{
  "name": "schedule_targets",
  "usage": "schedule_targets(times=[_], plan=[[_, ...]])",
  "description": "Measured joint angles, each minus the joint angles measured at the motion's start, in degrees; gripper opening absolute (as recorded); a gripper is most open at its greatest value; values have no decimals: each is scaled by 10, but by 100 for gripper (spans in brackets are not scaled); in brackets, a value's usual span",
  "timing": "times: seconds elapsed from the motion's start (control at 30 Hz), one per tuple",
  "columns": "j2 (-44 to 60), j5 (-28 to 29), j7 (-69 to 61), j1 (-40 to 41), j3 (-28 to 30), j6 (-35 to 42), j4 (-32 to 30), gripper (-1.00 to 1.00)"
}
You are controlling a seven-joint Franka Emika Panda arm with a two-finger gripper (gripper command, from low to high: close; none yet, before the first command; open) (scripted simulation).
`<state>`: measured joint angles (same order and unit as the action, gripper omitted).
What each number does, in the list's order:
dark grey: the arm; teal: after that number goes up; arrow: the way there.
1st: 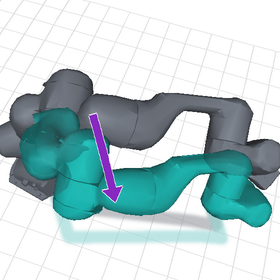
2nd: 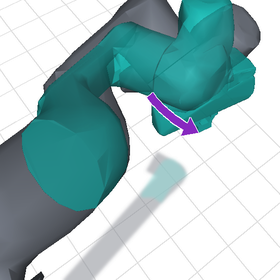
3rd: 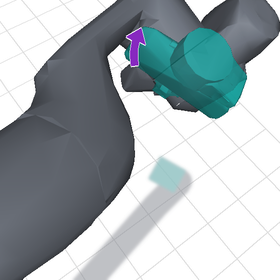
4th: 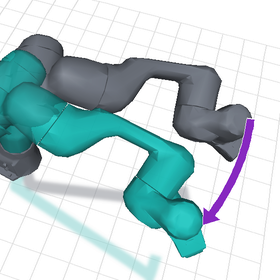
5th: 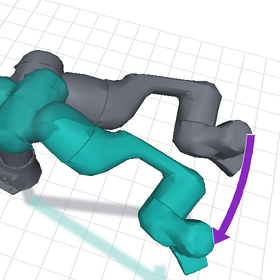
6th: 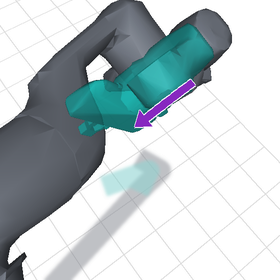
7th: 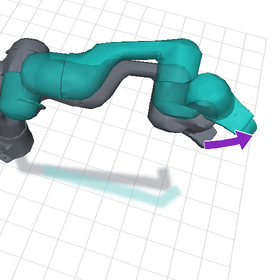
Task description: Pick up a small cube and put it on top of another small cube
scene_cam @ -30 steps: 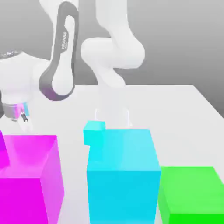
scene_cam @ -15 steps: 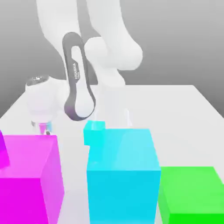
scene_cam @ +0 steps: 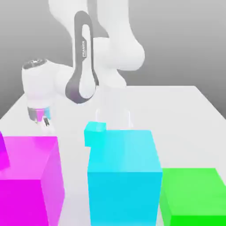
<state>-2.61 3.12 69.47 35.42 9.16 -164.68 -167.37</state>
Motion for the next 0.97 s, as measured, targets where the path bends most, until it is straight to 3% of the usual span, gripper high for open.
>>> schedule_targets(times=[0.33, 0.67, 0.73, 0.83, 0.87, 0.97], plan=[[-54, 97, 62, 13, -21, 213, 149, -100], [-206, -46, 67, -155, -157, 447, 243, -100], [-216, -71, 69, -184, -178, 451, 238, -100], [-193, -79, 70, -192, -189, 393, 203, -100], [-186, -79, 70, -192, -191, 376, 193, 100], [-186, -79, 70, -192, -191, 376, 193, 100]])
